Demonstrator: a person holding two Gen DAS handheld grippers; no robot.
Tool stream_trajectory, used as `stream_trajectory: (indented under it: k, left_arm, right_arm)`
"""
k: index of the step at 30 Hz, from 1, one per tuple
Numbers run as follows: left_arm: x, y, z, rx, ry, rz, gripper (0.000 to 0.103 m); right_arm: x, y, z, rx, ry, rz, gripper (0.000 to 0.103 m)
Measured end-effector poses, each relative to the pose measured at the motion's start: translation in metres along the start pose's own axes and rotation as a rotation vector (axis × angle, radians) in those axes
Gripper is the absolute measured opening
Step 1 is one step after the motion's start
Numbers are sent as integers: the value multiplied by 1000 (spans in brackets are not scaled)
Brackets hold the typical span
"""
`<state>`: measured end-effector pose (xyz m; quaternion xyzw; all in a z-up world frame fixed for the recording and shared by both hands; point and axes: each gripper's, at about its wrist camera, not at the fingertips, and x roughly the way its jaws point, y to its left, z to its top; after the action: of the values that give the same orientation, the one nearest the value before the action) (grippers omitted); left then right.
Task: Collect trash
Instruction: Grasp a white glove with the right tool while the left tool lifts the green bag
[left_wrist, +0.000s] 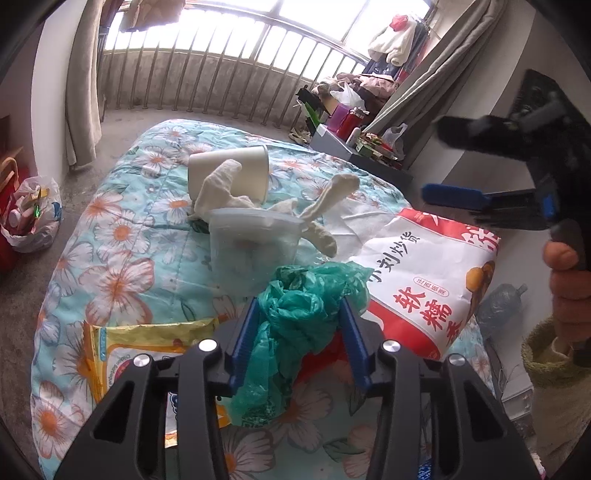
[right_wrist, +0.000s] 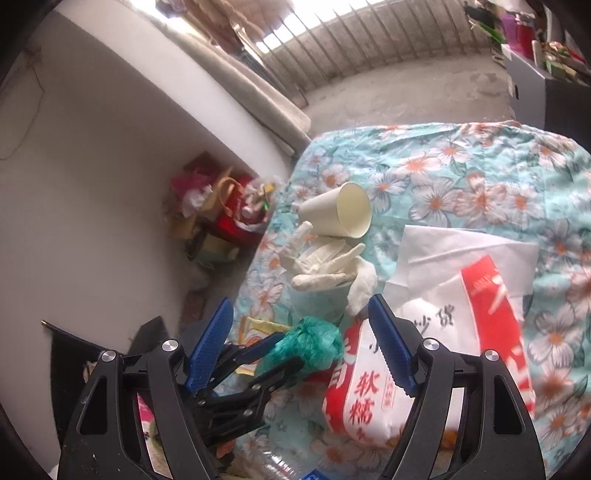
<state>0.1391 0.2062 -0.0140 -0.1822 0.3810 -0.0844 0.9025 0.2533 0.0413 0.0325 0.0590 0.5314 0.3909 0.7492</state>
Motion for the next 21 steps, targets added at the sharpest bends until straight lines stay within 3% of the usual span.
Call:
stream_trajectory:
  k: [4, 7, 10, 12, 21]
  left_arm:
    - [-5, 7, 0, -35, -19, -38, 37]
    - [-10, 12, 0, -54, -35, -61, 36]
    - [-17, 16, 1, -72, -52, -82, 36]
    - [-22, 17, 2, -79, -67, -92, 36]
    - [-56, 20, 8, -90, -161, -102, 35]
  right_arm:
    - [39, -1, 8, 15, 93, -126, 67]
    - [51, 0, 13, -11, 100, -180, 53]
    - [49, 7, 22, -22, 93, -198, 21]
    - [45, 13, 25, -33, 82, -206, 5]
    - [9, 45, 42, -94, -73, -184, 3]
